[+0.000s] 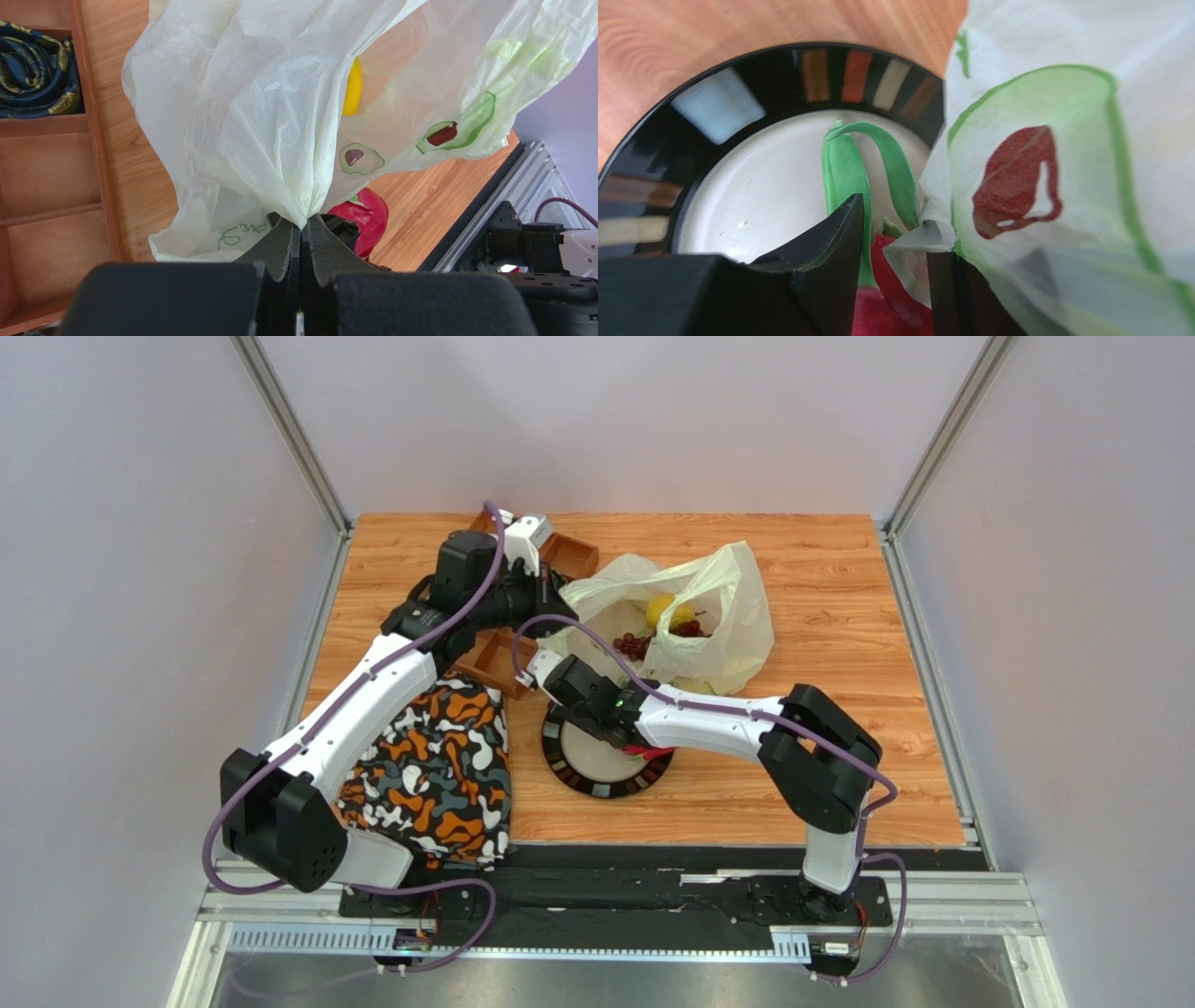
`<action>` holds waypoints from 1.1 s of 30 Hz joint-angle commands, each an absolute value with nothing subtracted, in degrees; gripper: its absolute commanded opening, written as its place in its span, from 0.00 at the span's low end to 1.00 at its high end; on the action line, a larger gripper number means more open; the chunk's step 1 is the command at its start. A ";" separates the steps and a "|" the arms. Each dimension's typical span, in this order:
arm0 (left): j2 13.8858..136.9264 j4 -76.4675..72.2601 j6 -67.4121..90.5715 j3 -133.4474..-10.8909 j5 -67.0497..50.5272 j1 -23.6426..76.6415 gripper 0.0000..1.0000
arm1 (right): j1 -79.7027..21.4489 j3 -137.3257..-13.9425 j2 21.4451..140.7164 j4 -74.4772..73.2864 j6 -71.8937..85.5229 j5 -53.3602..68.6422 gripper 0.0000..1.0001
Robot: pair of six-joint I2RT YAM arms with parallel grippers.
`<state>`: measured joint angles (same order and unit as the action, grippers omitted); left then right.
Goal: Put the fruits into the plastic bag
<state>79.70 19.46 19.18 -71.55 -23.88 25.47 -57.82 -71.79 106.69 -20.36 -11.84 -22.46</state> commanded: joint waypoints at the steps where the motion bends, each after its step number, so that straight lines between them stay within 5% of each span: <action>1: 78.66 16.52 19.42 -71.89 -24.43 25.40 0.00 | -60.20 -68.38 102.58 -21.89 -10.64 -19.96 0.39; 6: 78.40 16.52 19.42 -71.28 -23.82 25.31 0.00 | -63.10 -65.40 97.39 -22.41 -9.05 -19.51 0.40; 14: 78.57 15.91 19.69 -70.84 -23.47 25.05 0.00 | -65.04 -63.98 89.75 -20.74 -8.44 -20.91 0.61; 19: 79.10 15.82 20.04 -70.75 -23.29 24.61 0.00 | -68.64 -65.39 87.98 -18.99 -8.44 -24.08 0.65; 33: 78.84 15.64 20.30 -70.22 -23.38 23.99 0.00 | -68.12 -68.99 101.68 -13.80 -15.10 -20.74 0.72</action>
